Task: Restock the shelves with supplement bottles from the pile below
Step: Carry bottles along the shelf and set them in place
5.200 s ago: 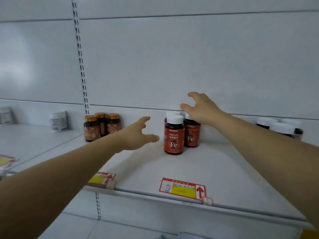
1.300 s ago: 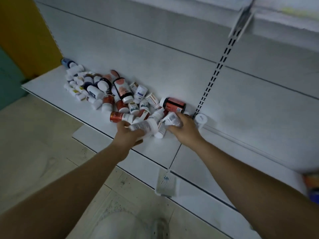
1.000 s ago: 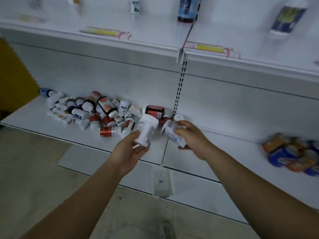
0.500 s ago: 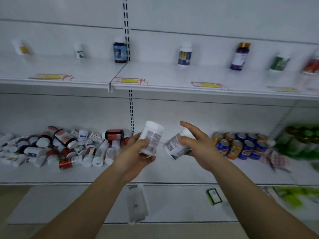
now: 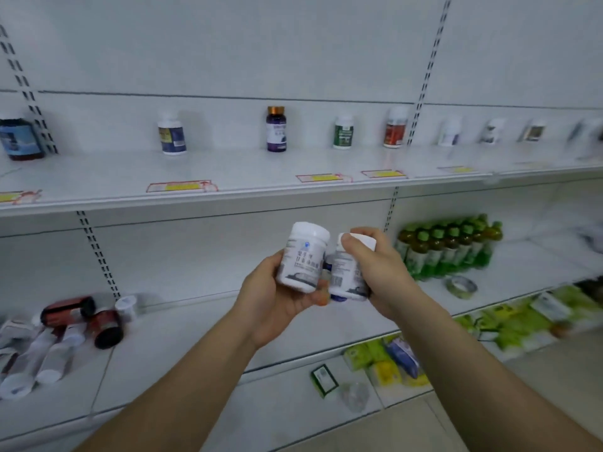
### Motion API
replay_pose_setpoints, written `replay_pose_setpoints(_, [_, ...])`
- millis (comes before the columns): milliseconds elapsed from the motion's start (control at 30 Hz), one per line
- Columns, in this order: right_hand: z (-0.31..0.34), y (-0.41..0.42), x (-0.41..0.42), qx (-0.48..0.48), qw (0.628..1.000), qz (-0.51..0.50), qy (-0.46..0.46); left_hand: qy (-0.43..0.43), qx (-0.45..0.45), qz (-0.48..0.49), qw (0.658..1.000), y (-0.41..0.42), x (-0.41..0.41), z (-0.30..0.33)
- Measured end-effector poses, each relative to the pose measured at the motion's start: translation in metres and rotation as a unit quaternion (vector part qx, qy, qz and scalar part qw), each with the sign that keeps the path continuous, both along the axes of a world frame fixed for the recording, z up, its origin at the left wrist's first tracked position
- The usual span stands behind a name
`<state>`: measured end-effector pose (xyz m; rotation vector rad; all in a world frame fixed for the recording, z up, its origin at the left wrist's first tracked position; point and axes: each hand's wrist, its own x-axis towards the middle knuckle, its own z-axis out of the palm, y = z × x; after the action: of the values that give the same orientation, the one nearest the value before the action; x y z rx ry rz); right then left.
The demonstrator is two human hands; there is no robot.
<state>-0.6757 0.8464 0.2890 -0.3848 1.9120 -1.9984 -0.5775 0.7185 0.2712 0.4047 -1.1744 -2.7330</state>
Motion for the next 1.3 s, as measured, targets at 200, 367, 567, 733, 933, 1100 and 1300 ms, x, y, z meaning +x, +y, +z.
replay_pose_setpoints(200, [0.003, 0.043, -0.039, -0.062, 0.997, -0.026, -0.039, 0.018, -0.057, -0.021, 0.998, 0.028, -0.036, 0.004])
replay_pose_setpoints(367, [0.010, 0.066, -0.059, -0.088, 0.991, -0.095, -0.036, 0.056, -0.099, -0.078, 0.990, 0.035, -0.077, 0.011])
replay_pose_setpoints(567, [0.025, 0.113, -0.085, -0.056, 0.983, -0.175, 0.024, 0.128, -0.090, -0.192, 0.969, 0.070, -0.137, 0.027])
replay_pose_setpoints(733, [0.027, 0.170, -0.103, -0.059, 0.968, -0.242, 0.033, 0.141, -0.103, -0.247, 0.953, 0.117, -0.174, 0.024])
replay_pose_setpoints(933, [0.029, 0.253, -0.147, -0.044, 0.957, -0.279, 0.069, 0.147, -0.148, -0.264, 0.942, 0.212, -0.231, 0.028])
replay_pose_setpoints(1100, [0.049, 0.332, -0.204, -0.020, 0.953, -0.284, 0.105, 0.160, -0.161, -0.234, 0.945, 0.297, -0.290, 0.044])
replay_pose_setpoints(1300, [0.080, 0.420, -0.268, -0.019, 0.949, -0.288, 0.125, 0.175, -0.164, -0.220, 0.945, 0.386, -0.355, 0.066])
